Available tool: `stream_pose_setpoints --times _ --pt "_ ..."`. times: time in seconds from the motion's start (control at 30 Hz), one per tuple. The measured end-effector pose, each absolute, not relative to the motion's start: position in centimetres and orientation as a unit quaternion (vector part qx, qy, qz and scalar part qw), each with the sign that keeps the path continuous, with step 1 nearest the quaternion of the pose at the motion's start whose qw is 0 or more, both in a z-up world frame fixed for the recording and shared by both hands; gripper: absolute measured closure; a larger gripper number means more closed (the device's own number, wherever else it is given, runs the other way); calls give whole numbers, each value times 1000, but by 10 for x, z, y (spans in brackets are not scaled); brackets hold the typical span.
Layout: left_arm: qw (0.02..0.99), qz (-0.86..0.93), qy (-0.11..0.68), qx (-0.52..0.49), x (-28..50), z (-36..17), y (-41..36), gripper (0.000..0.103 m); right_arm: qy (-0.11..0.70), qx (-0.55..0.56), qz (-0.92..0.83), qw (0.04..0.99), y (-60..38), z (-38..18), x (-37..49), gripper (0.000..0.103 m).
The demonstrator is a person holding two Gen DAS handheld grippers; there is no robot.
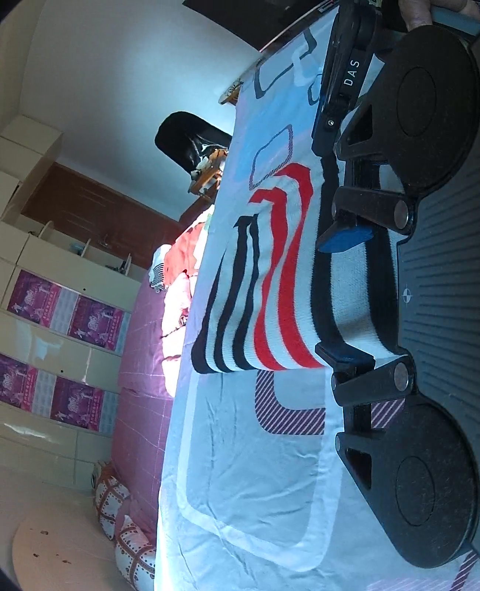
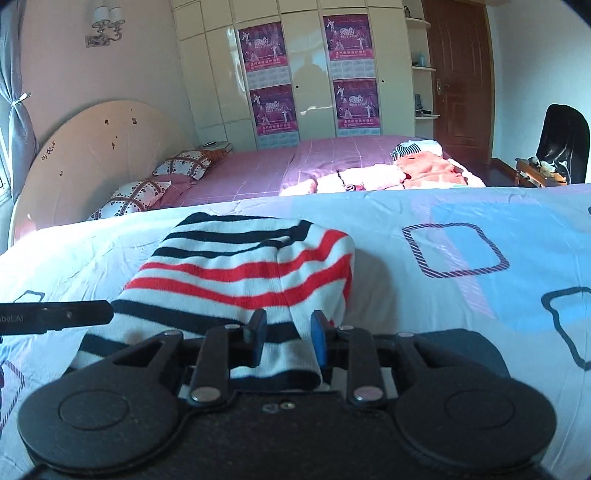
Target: Fold small clothes
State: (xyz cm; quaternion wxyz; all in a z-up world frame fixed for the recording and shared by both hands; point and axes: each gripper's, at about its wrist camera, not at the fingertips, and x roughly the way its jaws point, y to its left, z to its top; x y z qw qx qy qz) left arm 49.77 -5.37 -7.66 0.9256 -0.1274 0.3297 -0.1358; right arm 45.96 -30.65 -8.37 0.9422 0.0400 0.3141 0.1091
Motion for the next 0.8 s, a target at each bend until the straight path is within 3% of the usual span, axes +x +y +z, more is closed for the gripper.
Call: stream_pose_setpoints --times 0.07,0.13,0.17,0.2,0.23,0.37,0.5,0.67,0.73,0.8 --pt "926 -137 332 -118 503 -75 -57 51 314 42 105 943 -309 -84 466 71" --pt "926 -135 337 -107 510 -75 -59 50 317 49 101 942 -313 -86 474 53" --pt "924 -134 345 -100 516 -78 -61 43 324 50 100 940 -314 -90 478 47" --pt "922 -133 352 -94 521 -82 -62 29 337 43 104 935 -315 -96 483 45" --pt "919 -132 360 -87 527 -90 -63 26 356 26 105 928 -313 -104 488 45" --pt "897 -163 381 -156 535 -103 -44 27 360 94 129 919 -336 -106 486 50" --pt "861 -215 390 -246 539 -117 -10 28 367 270 163 875 -396 -115 485 36" --pt "815 -246 422 -311 554 -143 2 34 426 400 228 779 -433 -157 501 40" --pt "808 -258 422 -321 559 -149 0 34 440 393 253 767 -425 -165 507 53" --pt "800 -270 424 -328 564 -152 0 34 442 382 267 767 -414 -170 513 57"
